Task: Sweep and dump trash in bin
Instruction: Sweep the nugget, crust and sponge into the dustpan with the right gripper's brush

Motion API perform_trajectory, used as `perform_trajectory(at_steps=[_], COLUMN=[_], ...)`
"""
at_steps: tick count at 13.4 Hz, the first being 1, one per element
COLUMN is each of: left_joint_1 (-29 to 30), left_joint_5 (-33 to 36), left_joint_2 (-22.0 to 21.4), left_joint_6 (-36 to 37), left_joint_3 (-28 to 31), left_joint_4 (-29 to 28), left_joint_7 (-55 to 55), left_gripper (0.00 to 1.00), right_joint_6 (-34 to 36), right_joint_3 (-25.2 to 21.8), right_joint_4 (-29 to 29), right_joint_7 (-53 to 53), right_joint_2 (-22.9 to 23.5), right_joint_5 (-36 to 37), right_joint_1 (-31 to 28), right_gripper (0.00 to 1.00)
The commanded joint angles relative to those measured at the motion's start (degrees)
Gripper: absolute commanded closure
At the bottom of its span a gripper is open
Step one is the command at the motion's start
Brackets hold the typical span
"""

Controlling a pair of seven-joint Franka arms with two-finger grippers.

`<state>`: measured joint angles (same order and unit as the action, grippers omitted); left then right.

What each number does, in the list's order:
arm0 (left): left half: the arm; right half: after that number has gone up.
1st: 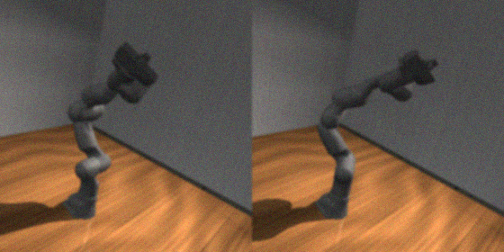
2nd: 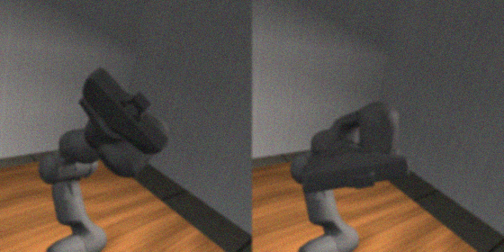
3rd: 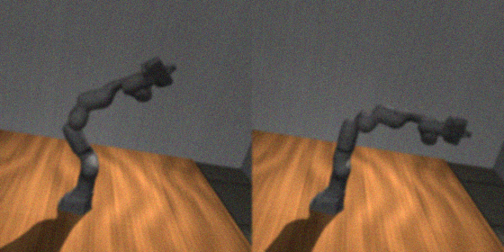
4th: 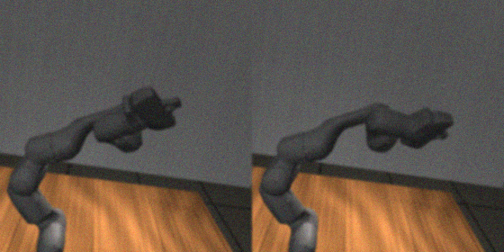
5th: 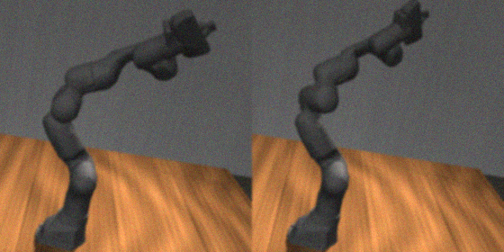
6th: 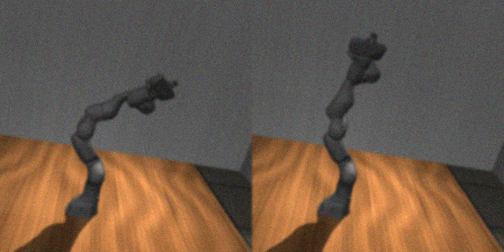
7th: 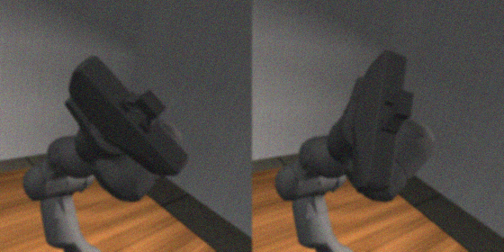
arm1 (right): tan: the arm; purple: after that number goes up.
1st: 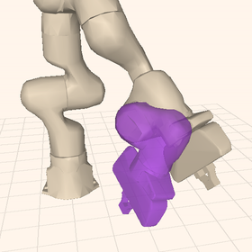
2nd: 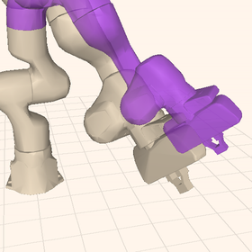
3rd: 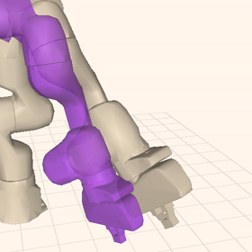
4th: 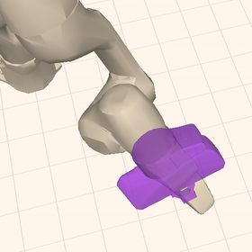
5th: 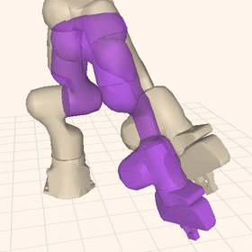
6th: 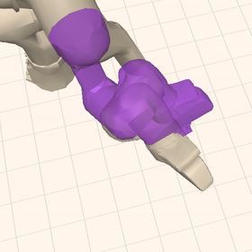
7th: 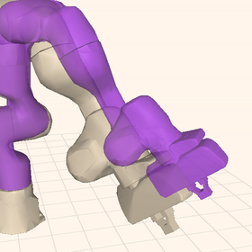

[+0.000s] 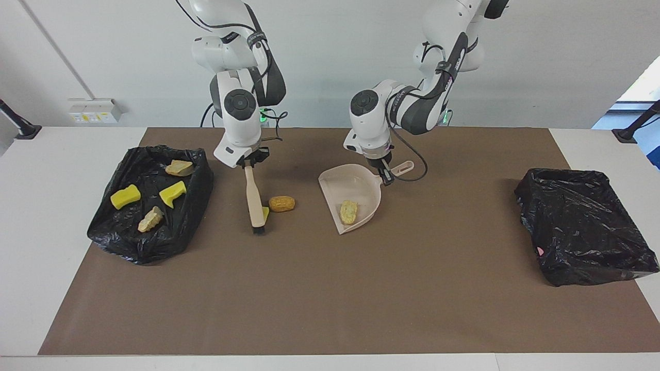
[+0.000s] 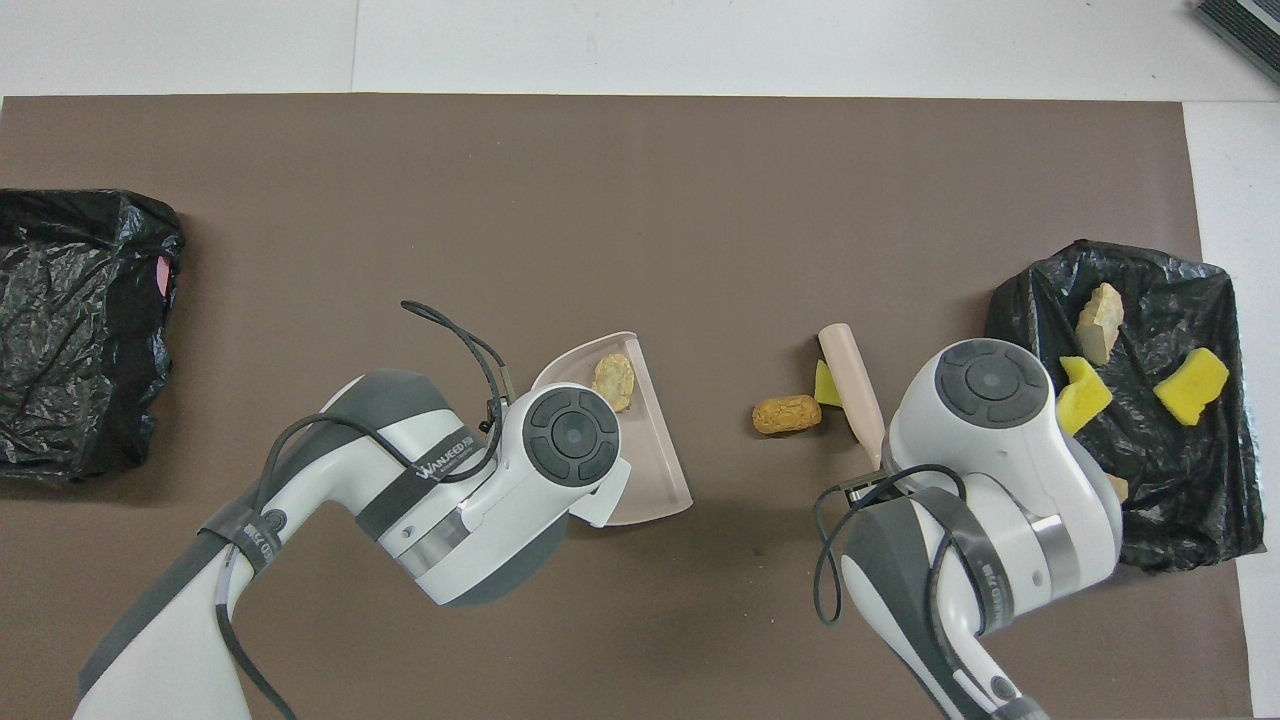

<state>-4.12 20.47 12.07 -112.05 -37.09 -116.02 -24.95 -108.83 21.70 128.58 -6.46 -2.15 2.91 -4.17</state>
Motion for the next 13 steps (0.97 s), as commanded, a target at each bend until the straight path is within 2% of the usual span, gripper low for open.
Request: perform_trajectory(at_steps=[1,3,4,6,10,13], left_joint_1=[1.13,1.22,1.22,1.22,1.22,1.74], left_joint_5=[-0.52,-0.52,-0.52,-0.52,-0.78,-0.78], left_joint_2=[-2.31,-2.31,-2.31,-2.31,-2.31,-2.31], left_joint_6=[-1.33,-1.25,-1.24,-1.24,-1.24,-1.25], left_joint_3=[-0.35,-0.35,-0.35,-0.35,-0.35,-0.35], left_joint_4=[-2.63,-2.72,-2.72,-2.72,-2.72,-2.72], left_joint_7=[-0.89,-0.97,-0.97,-0.97,-1.06,-1.06], left_gripper=[1.00,1.00,1.00,1.00,1.00,1.00], right_joint_6=[-4.71,-5.25,-5.86,-5.96,-10.34,-10.44], right_joint_3=[0.28,0.36,0.36,0.36,0.36,0.36], right_joint_4=[1.59,1.32,1.06,0.62,0.27,-1.92], right_joint_7=[-2.68,-3.74,-3.65,-4.52,-5.14,-9.61], right_joint_2=[0.91,1.09,1.09,1.09,1.09,1.88], right_joint_5=[-4.92,-6.85,-10.87,-13.71,-23.63,-25.41], right_joint_1=[3.01,3.73,5.21,7.41,12.25,15.15], right_gripper=[1.00,1.00,1.00,1.00,1.00,1.00])
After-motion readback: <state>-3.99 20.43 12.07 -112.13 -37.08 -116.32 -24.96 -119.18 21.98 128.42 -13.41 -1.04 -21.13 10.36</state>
